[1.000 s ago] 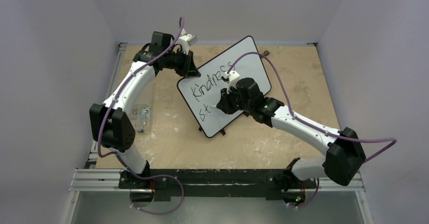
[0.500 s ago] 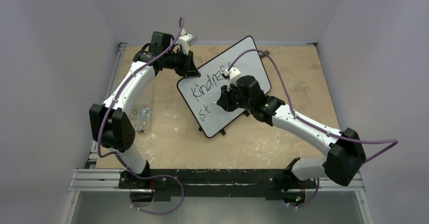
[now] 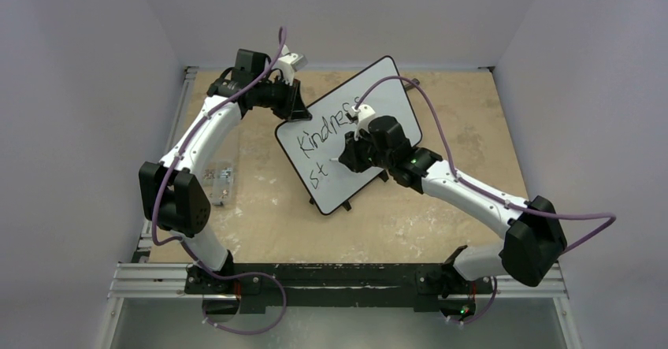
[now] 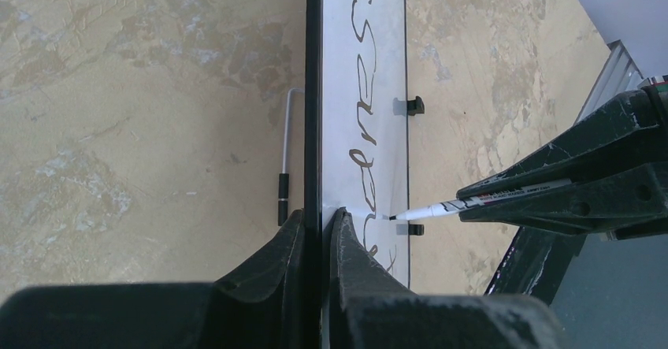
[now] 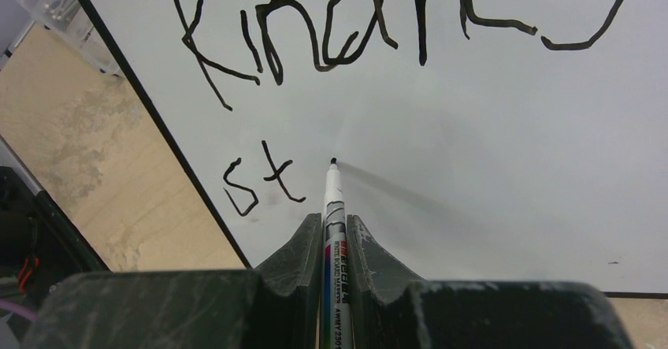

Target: Write a sentence on the whiteboard

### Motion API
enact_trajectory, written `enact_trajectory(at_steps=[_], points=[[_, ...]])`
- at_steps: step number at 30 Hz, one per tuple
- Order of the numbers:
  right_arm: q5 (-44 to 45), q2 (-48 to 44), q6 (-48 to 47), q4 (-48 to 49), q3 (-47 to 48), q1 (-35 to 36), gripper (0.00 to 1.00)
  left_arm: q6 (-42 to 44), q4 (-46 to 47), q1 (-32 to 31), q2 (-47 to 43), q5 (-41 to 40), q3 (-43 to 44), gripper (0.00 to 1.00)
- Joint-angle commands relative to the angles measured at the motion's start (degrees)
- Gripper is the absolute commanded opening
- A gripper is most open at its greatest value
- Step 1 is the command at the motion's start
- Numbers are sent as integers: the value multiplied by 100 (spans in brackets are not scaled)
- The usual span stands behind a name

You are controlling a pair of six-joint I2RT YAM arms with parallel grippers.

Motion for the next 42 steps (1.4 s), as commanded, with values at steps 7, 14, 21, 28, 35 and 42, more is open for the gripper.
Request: enact_trajectory(at_steps=[7, 14, 21, 28, 35, 42], points=[[-366, 67, -228, 285, 143, -5, 0, 714, -393, -73, 6, -932, -71, 0], [-411, 54, -177, 270, -40, -3, 0, 721, -403, -73, 15, -924, -71, 0], [-432, -37, -102, 270, -256, -10, 0, 721, -406, -71, 11, -932, -63, 0], [-433, -90, -10, 270, -379, -9, 0, 718, -414, -73, 15, -930, -63, 0], [74, -75, 201, 210, -159, -5, 0, 721, -411, -69, 6, -923, -54, 0], [343, 40, 224, 94, 177, -10, 0, 721, -414, -73, 6, -915, -55, 0]])
